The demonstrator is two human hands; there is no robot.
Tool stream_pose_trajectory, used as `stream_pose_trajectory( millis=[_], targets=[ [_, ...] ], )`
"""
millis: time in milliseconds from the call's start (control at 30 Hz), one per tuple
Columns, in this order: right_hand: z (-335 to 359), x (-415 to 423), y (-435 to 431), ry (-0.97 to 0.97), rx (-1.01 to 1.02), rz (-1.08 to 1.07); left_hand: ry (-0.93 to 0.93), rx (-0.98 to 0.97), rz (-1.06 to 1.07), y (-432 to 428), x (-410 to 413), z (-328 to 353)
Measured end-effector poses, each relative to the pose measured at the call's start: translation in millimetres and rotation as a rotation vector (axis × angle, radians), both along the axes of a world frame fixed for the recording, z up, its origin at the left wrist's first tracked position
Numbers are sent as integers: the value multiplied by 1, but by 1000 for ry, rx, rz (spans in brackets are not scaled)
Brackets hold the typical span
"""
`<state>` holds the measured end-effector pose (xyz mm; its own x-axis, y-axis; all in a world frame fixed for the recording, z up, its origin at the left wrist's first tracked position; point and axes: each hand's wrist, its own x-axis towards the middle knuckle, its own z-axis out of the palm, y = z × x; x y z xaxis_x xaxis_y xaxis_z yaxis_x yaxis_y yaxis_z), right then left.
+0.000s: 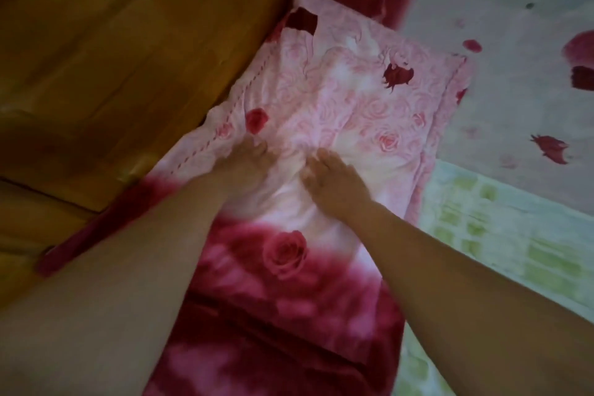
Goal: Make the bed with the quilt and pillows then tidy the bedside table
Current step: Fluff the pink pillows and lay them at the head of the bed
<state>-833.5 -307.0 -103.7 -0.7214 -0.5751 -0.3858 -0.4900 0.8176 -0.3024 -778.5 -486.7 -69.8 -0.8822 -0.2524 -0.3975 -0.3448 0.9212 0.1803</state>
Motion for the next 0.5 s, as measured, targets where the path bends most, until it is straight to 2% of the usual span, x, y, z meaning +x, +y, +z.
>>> stream_pose_trajectory(
  millis=[100, 133, 200, 233, 267, 333, 400, 433, 467, 500],
  targets=[
    [22, 26, 2, 44, -222, -153, 144, 43, 19, -5, 17, 27],
    [33, 47, 2, 125, -343, -191, 282, 65, 100, -1, 34, 34],
    [45, 90, 6, 304, -521, -193, 532, -89, 114, 13, 72, 37],
    [38, 108, 11, 357, -524, -127, 556, -192, 74, 19, 90, 34],
    [20, 123, 15, 385, -463, -29, 477, -262, 49, 23, 104, 22],
    [-15, 132, 20, 339, -252, 134, 110, -282, -23, 22, 119, -8],
    [-16, 126, 5, 298, -232, 77, -48, -128, 43, 8, 106, -16],
    [-3, 119, -5, 352, -273, 18, -7, -103, 80, 3, 96, -6],
    [13, 118, -11, 426, -325, -47, 120, -169, 87, 2, 92, 5],
    [23, 123, -14, 455, -379, -73, 324, -281, 127, -1, 97, 13]
  ],
)
